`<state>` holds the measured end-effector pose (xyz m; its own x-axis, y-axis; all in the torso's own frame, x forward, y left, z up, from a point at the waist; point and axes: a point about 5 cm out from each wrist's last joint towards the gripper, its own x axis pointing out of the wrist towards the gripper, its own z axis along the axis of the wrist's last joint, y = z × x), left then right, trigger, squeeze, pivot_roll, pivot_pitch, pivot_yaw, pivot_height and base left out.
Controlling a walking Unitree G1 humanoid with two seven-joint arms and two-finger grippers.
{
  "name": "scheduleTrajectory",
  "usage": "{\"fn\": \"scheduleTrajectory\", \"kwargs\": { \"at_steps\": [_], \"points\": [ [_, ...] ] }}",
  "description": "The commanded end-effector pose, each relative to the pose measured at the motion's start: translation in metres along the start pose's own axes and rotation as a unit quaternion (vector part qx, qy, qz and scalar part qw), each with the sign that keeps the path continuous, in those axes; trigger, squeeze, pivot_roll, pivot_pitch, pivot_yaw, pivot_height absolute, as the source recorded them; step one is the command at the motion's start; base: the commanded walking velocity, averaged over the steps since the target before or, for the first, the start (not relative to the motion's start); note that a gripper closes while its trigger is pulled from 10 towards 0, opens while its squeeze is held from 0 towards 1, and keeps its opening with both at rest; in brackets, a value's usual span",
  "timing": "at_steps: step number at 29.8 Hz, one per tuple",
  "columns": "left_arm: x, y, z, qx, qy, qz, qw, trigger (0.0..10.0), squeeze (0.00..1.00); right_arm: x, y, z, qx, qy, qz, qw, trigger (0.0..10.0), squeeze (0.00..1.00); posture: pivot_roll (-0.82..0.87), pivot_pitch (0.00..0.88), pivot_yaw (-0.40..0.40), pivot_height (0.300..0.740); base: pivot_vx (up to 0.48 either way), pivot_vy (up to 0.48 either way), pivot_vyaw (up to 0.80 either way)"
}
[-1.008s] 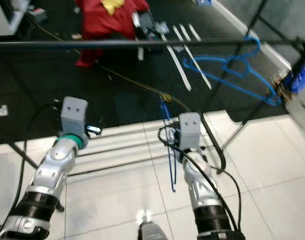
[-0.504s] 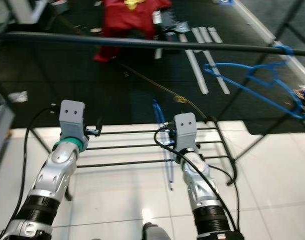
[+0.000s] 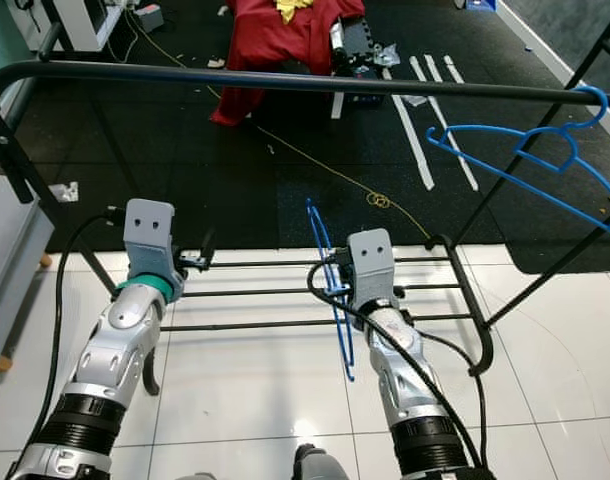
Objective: Hang hanger
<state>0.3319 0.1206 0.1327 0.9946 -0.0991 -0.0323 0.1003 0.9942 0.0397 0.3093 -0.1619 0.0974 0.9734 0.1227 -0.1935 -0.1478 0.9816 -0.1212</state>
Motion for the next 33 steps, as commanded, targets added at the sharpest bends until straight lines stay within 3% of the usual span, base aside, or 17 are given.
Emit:
{"fn": "scheduleTrajectory", "kwargs": {
  "at_steps": [1,10,22,30,32,33],
  "points": [
    [-0.002,-0.002,-0.003,-0.003,0.001,-0.005,1.000,10.0,0.00,-0.002,-0.001,0.001,-0.006,-0.006,-0.002,1.000,10.0,0.00,-0.08,0.097,0.034,0.740,0.398,0.000,0.00],
    [-0.004,0.000,-0.004,-0.004,0.000,-0.002,1.000,10.0,0.00,-0.003,-0.002,0.001,-0.009,-0.006,0.000,1.000,10.0,0.00,-0.08,0.094,0.026,0.740,0.393,0.000,0.00],
    [-0.004,0.006,-0.004,-0.007,-0.002,0.018,1.000,10.0,0.00,-0.002,0.000,0.003,-0.025,-0.010,0.010,1.000,10.0,0.00,-0.08,0.091,0.020,0.740,0.000,0.000,0.00],
    [-0.004,0.007,-0.004,-0.002,-0.002,0.024,1.000,10.0,0.00,-0.002,-0.002,-0.001,-0.025,0.012,0.000,1.000,10.0,0.00,-0.08,0.094,0.021,0.740,0.000,0.000,0.00],
    [-0.004,0.007,-0.004,-0.003,-0.002,0.024,1.000,10.0,0.00,-0.003,-0.003,-0.004,-0.023,0.028,0.000,0.999,10.0,0.00,-0.09,0.094,0.021,0.740,0.000,0.000,0.00],
    [-0.004,0.006,-0.004,-0.003,-0.002,0.023,1.000,10.0,0.00,-0.004,-0.002,-0.012,-0.025,0.063,0.011,0.998,10.0,0.00,-0.09,0.095,0.022,0.740,0.000,0.000,0.00]
  ]
}}
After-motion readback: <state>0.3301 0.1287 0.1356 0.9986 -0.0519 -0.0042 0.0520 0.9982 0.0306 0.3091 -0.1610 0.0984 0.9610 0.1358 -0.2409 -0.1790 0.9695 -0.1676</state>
